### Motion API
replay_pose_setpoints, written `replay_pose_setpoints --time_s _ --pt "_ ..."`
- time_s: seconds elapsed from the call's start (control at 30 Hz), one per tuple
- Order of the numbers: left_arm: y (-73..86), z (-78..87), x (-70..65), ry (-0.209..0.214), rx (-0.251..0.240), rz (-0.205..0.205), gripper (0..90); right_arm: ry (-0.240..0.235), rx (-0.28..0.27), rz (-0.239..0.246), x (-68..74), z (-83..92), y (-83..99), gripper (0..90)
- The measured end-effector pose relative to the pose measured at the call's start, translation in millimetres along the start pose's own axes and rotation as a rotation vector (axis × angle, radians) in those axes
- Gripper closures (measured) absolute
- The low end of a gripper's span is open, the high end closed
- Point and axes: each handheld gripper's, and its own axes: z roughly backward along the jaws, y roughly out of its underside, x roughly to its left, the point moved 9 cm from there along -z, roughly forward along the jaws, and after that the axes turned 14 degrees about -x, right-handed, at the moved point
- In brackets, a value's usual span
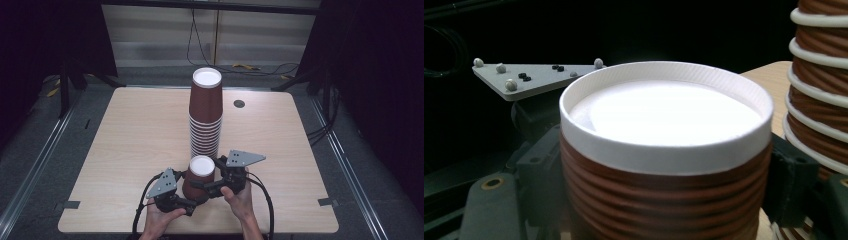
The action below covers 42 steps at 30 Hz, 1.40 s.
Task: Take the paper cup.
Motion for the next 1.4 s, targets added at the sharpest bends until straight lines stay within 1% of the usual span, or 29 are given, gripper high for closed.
replay_pose_setpoints --time_s 0.07,0.1,0.17,0.23,0.37,0.4,0.47,0.53,0.67,0.77,0.8,0.83,0.9,1.0,1.03,1.07,1.17,1.2,1.27,1.3,1.4 --pt "1.2 0.5 0.4 -0.004 0.020 -0.008 12.1 -0.004 -0.010 0.002 0.6 -1.1 -0.9 17.4" --pt "1.5 0.5 0.1 0.004 0.024 -0.012 12.2 -0.004 -0.008 -0.001 0.9 -1.7 -1.0 16.0" --pt "2.1 1.0 0.5 0.006 0.032 -0.016 12.3 -0.001 -0.004 0.000 0.3 -3.4 -0.5 13.4" --pt "3.1 2.0 1.4 -0.002 0.046 -0.024 12.5 0.004 -0.001 0.000 0.0 -3.5 -0.2 13.4" --pt "4.0 4.1 3.4 -0.004 0.060 -0.020 12.7 0.005 -0.010 0.003 0.0 -1.7 -1.5 13.4" --pt "3.8 4.4 3.4 -0.003 0.061 -0.015 12.8 0.005 -0.011 0.002 0.0 -0.9 -1.9 13.4" --pt "3.0 5.5 4.8 -0.008 0.059 -0.018 12.8 0.007 -0.011 0.001 -0.8 1.0 -2.5 13.3" --pt "3.2 7.9 5.7 -0.009 0.070 -0.021 12.9 0.013 -0.012 0.005 -1.8 2.9 -2.9 13.1" --pt "3.5 12.1 9.9 -0.028 0.075 -0.029 12.9 0.017 -0.002 0.003 -2.4 5.0 -1.0 13.0" --pt "3.1 16.3 12.0 -0.036 0.080 -0.026 12.9 0.013 -0.002 0.001 -2.2 7.2 -0.6 13.0" --pt "2.7 17.9 13.2 -0.036 0.086 -0.032 12.9 0.014 0.001 -0.001 -2.5 8.4 -0.4 13.0" --pt "2.0 18.4 13.4 -0.037 0.080 -0.025 13.0 0.017 0.001 0.000 -3.3 9.5 -0.6 13.0" --pt "1.1 20.5 15.4 -0.043 0.089 -0.036 13.0 0.017 0.002 0.001 -3.9 11.7 -0.9 13.0" --pt "-0.4 23.0 15.8 -0.039 0.098 -0.038 13.0 0.016 0.010 0.003 -4.5 15.3 -0.9 13.0" --pt "-1.0 23.8 17.0 -0.056 0.101 -0.043 13.1 0.015 0.015 0.004 -4.7 16.4 -0.5 13.0" --pt "-1.6 24.3 16.9 -0.044 0.099 -0.037 13.1 0.014 0.019 0.006 -5.0 17.4 -0.2 13.0" --pt "-2.9 25.7 18.2 -0.043 0.103 -0.039 13.2 0.012 0.040 0.010 -5.3 20.9 2.4 13.1" --pt "-3.2 25.7 17.9 -0.035 0.105 -0.037 13.2 0.012 0.040 0.010 -5.3 20.9 2.4 13.1" --pt "-2.3 27.3 19.1 -0.043 0.135 -0.059 13.2 0.007 0.050 0.012 -5.5 22.5 3.6 13.2" --pt "-1.5 27.4 18.8 -0.044 0.143 -0.060 13.3 0.007 0.060 0.014 -5.8 23.3 4.4 13.2" --pt "0.1 28.1 19.9 -0.047 0.174 -0.085 13.4 0.008 0.079 0.019 -6.8 25.9 5.8 13.3"
